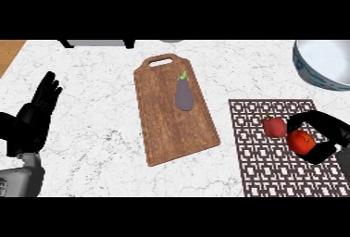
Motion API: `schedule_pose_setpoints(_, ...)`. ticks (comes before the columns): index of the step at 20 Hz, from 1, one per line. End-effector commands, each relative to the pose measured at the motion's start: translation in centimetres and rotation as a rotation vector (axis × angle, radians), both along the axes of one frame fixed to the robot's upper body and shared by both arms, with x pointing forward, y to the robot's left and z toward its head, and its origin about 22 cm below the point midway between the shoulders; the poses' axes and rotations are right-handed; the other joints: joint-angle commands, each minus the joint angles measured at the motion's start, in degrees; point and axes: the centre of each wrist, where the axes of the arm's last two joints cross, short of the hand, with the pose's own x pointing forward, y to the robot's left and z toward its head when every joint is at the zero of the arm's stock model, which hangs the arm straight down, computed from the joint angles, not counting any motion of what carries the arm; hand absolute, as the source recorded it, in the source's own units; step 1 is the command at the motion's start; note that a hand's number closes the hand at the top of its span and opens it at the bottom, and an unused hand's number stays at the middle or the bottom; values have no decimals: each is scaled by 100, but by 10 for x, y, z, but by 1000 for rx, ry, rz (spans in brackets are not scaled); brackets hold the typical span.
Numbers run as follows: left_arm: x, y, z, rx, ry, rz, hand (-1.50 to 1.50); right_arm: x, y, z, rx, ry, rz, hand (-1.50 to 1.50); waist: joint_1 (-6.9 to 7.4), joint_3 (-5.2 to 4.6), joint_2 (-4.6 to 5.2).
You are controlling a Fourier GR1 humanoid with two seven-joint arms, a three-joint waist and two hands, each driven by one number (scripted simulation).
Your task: Pick the tomato from the placemat and place it in the bowl
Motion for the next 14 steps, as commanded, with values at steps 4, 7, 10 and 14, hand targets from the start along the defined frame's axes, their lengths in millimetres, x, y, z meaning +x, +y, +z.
schedule_pose_setpoints(4,10,-16,7,-5,-18,-49,0,81,103,43,-220,-69,-291,150,365,49,85)
schedule_pose_setpoints(7,15,-12,14,8,-5,-47,0,102,133,57,-284,-145,-360,150,308,63,93)
schedule_pose_setpoints(10,7,0,12,13,1,-13,0,114,145,76,-306,-227,-388,150,176,61,50)
schedule_pose_setpoints(14,0,4,5,4,-12,-2,0,119,143,112,-330,-387,-429,150,72,58,19)
